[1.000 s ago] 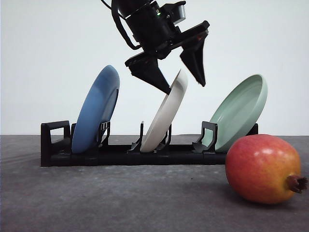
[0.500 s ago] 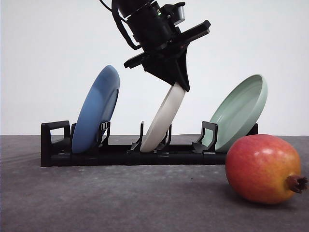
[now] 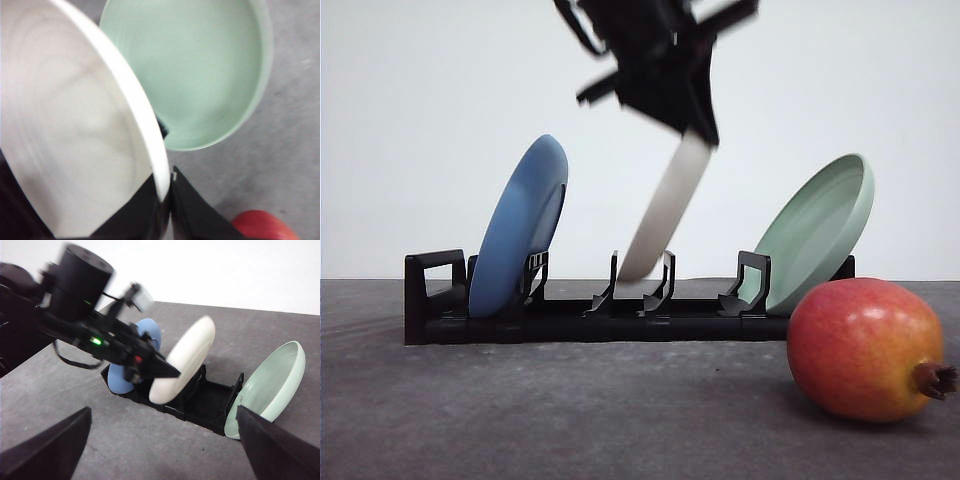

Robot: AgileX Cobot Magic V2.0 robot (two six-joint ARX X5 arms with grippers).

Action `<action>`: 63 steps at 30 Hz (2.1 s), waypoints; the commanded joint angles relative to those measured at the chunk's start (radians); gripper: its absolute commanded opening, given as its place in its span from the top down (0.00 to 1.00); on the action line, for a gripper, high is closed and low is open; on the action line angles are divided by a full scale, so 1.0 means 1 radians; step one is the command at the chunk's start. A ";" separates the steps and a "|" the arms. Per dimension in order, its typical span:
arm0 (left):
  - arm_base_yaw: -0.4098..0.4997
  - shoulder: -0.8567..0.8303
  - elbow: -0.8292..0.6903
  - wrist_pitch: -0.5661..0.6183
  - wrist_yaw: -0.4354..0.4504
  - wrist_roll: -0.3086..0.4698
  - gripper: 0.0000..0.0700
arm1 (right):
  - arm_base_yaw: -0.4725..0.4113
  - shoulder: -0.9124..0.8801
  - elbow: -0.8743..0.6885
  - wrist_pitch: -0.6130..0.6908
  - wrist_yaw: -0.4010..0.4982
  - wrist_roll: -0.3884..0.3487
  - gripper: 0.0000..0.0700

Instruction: Place pomegranate in white plate

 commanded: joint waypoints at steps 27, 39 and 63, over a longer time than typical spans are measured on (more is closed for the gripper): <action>-0.466 -0.382 -0.019 -0.641 -0.410 0.013 1.00 | 0.003 0.006 0.017 0.005 -0.003 0.037 0.16; -0.518 -0.354 -0.387 -0.453 -0.431 -0.053 1.00 | 0.003 0.006 0.017 0.004 -0.003 0.040 0.16; -0.521 -0.062 -0.513 -0.218 -0.479 -0.041 1.00 | 0.003 0.006 0.017 0.004 -0.003 0.040 0.16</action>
